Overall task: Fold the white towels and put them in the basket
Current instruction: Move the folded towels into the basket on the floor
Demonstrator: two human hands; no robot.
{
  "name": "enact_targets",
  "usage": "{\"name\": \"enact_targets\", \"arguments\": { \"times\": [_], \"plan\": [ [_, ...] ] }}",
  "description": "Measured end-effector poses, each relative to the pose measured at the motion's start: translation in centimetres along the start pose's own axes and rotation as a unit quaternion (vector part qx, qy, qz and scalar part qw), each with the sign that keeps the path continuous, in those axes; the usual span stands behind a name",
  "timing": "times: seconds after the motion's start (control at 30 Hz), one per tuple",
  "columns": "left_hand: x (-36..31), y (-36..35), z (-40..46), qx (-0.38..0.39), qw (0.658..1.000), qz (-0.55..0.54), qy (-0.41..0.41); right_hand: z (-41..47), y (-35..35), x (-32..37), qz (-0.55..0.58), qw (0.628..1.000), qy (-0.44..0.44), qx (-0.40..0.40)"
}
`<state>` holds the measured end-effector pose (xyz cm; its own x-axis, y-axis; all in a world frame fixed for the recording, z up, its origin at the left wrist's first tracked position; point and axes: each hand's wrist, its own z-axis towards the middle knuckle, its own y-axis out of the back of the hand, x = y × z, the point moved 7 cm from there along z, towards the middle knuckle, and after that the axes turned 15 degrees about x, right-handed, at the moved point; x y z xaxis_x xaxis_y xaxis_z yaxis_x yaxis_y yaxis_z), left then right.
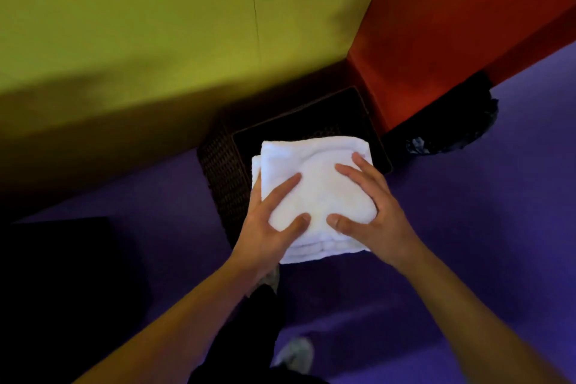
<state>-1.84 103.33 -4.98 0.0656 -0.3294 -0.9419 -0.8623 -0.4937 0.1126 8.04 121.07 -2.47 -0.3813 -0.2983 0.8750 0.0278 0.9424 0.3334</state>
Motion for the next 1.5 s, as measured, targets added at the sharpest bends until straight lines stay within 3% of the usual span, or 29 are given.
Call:
{"name": "enact_targets", "arguments": {
  "times": [0.23, 0.5, 0.73, 0.83, 0.87, 0.93, 1.0, 1.23, 1.33, 1.5],
  "plan": [
    [7.4, -2.7, 13.3, -0.034, 0.999, 0.034, 0.008, 10.3, 5.9, -11.5, -0.018, 0.999, 0.013, 0.037],
    [19.7, -5.1, 25.0, -0.098, 0.995, 0.024, 0.010, 21.2, 7.6, -25.0, -0.041, 0.995, 0.038, 0.083],
    [25.5, -6.0, 29.9, -0.137, 0.988, 0.065, -0.022, 25.9, 7.0, -30.7, -0.119, 0.989, 0.072, 0.043],
    [27.7, -6.5, 32.0, -0.143, 0.985, 0.092, -0.038, 27.7, 6.6, -32.3, -0.178, 0.983, 0.045, 0.024],
    [28.8, -7.1, 32.8, -0.127, 0.986, 0.110, -0.021, 28.3, 6.1, -33.1, -0.236, 0.971, 0.017, 0.031],
    [31.5, -8.6, 34.3, -0.072, 0.983, 0.157, 0.061, 29.2, 4.6, -35.1, -0.393, 0.915, -0.050, 0.079],
    [33.6, -9.0, 34.9, -0.046, 0.978, 0.169, 0.117, 29.6, 3.8, -36.7, -0.458, 0.878, -0.085, 0.113],
    [32.4, -8.0, 34.2, -0.010, 0.950, 0.255, 0.180, 29.6, 3.8, -35.7, -0.455, 0.867, -0.145, 0.140],
    [29.6, -7.4, 32.7, -0.018, 0.925, 0.316, 0.210, 28.7, 4.1, -32.8, -0.437, 0.879, -0.161, 0.104],
    [22.2, -5.8, 28.3, -0.046, 0.900, 0.398, 0.172, 26.0, 3.7, -25.8, -0.419, 0.901, -0.087, 0.066]
  ]
}}
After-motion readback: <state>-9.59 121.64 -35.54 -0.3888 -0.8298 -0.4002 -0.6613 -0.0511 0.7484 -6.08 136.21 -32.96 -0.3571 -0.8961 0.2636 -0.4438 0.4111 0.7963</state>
